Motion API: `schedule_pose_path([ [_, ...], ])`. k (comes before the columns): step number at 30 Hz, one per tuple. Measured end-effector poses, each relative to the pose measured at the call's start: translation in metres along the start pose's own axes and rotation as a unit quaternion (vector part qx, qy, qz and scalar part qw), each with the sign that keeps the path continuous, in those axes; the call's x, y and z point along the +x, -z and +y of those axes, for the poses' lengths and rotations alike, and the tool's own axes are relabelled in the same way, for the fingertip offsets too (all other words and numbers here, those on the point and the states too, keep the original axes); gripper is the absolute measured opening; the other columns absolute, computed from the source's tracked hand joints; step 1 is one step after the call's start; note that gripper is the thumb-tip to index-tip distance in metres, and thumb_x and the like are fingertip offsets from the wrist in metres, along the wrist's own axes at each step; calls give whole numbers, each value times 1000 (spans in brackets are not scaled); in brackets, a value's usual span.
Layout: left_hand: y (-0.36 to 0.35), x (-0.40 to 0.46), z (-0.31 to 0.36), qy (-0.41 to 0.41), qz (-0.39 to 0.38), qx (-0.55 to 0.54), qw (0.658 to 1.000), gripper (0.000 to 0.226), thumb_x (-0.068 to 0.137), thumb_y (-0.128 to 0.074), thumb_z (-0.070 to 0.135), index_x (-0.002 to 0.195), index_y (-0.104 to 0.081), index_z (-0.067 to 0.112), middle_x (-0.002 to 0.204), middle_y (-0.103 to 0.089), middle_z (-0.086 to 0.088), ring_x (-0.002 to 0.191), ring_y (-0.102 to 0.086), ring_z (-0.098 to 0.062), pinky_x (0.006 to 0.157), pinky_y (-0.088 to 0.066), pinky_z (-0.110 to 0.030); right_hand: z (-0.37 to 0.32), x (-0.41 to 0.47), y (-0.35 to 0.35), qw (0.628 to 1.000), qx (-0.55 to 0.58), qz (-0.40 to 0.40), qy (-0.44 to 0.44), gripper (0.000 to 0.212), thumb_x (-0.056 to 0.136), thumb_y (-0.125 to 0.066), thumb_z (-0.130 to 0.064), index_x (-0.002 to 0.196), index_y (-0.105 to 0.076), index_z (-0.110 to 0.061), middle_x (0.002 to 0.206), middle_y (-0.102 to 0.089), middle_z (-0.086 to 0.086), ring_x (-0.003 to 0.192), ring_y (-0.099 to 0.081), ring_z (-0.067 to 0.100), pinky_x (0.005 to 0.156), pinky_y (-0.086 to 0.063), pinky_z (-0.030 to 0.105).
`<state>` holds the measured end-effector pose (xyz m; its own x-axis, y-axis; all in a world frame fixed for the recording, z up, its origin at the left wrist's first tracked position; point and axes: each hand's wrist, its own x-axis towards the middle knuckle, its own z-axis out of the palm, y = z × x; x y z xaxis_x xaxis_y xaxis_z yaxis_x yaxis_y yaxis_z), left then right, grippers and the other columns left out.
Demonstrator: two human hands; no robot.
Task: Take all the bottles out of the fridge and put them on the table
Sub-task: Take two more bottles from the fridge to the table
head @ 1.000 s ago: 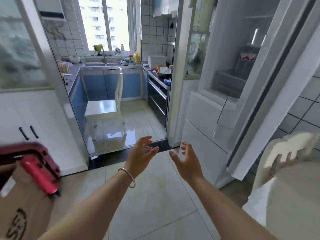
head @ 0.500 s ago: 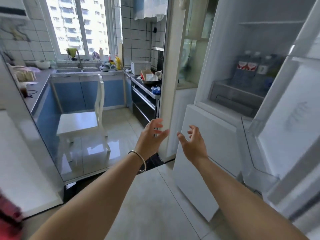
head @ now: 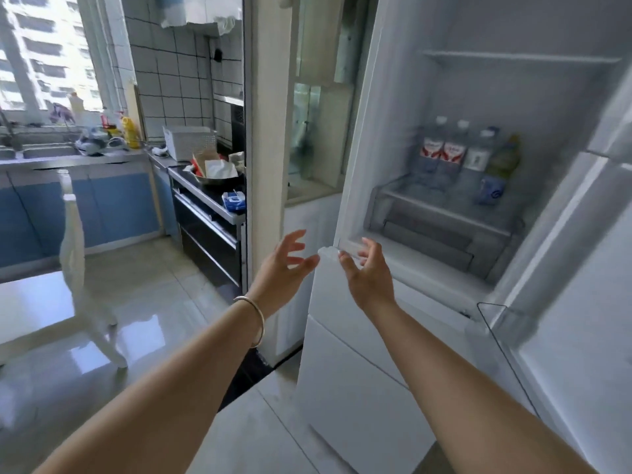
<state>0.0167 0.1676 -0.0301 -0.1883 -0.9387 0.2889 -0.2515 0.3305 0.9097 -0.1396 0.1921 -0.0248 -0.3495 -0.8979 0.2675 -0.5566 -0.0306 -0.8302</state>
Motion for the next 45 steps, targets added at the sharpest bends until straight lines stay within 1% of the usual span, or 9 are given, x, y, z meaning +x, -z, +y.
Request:
schedule_pose_path([
  [3,-18,58,-16,-9,-46,-24,999,55,89,-59,31,138,-36,25,125,-50,0,101,-55,-11,70,-44,-12,16,44,-5,999,-16,43,-21,62,89,-51,-47,140,-31,-19,134,-47,3,119,-50,20,89,-39,30],
  [10,-57,188,-45,-27,-159,-70,984,53,88,-61,30,136,-38,24,125,-52,-1,88,-57,0,68,-44,-12,40,133,-22,987,-49,133,-82,62,88,-50,-49,140,-30,-21,138,-46,2,123,-48,20,99,-41,38],
  [14,-90,256,-43,-43,-213,-87,972,51,88,-60,34,134,-40,28,125,-53,2,97,-58,-9,68,-44,-17,52,172,-15,977,-108,165,-75,60,88,-53,-48,139,-32,-24,137,-47,0,123,-47,19,99,-41,38],
  [19,-151,312,-30,-74,-254,-97,959,50,87,-62,26,133,-43,20,123,-54,-1,92,-57,-7,60,-42,-1,75,221,7,962,-112,226,-107,57,89,-54,-42,138,-34,-21,135,-47,2,122,-48,19,90,-36,27],
  [24,-212,370,-27,-66,-271,-124,952,56,87,-62,32,137,-39,24,124,-54,2,103,-59,-17,83,-48,-31,98,297,40,943,-127,282,-121,58,90,-53,-44,138,-36,-17,136,-48,3,122,-49,21,96,-40,33],
  [27,-249,397,-18,-45,-252,-159,954,49,90,-58,24,135,-40,23,114,-52,4,93,-57,-12,66,-47,-21,117,345,65,942,-118,291,-122,54,89,-54,-40,135,-39,-17,133,-51,4,118,-52,23,98,-43,37],
  [36,-323,496,40,-97,-117,-212,965,23,82,-65,5,90,-54,24,76,-58,16,63,-58,11,55,-41,-2,132,481,135,939,-82,334,-9,44,87,-57,-36,122,-50,-11,119,-58,7,110,-56,23,90,-46,34],
  [41,-346,537,48,-149,-3,-203,968,36,64,-79,33,90,-54,27,81,-48,22,74,-53,20,67,-39,-2,131,525,146,923,-103,366,53,61,87,-60,-19,139,-32,-2,141,-37,17,131,-35,26,101,-22,16],
  [45,-366,560,46,-117,8,-210,971,71,55,-68,63,111,-55,21,105,-55,7,100,-54,-3,90,-47,-28,125,549,148,925,-82,365,68,67,89,-56,-18,144,-22,-3,146,-32,14,135,-30,22,95,-14,4],
])
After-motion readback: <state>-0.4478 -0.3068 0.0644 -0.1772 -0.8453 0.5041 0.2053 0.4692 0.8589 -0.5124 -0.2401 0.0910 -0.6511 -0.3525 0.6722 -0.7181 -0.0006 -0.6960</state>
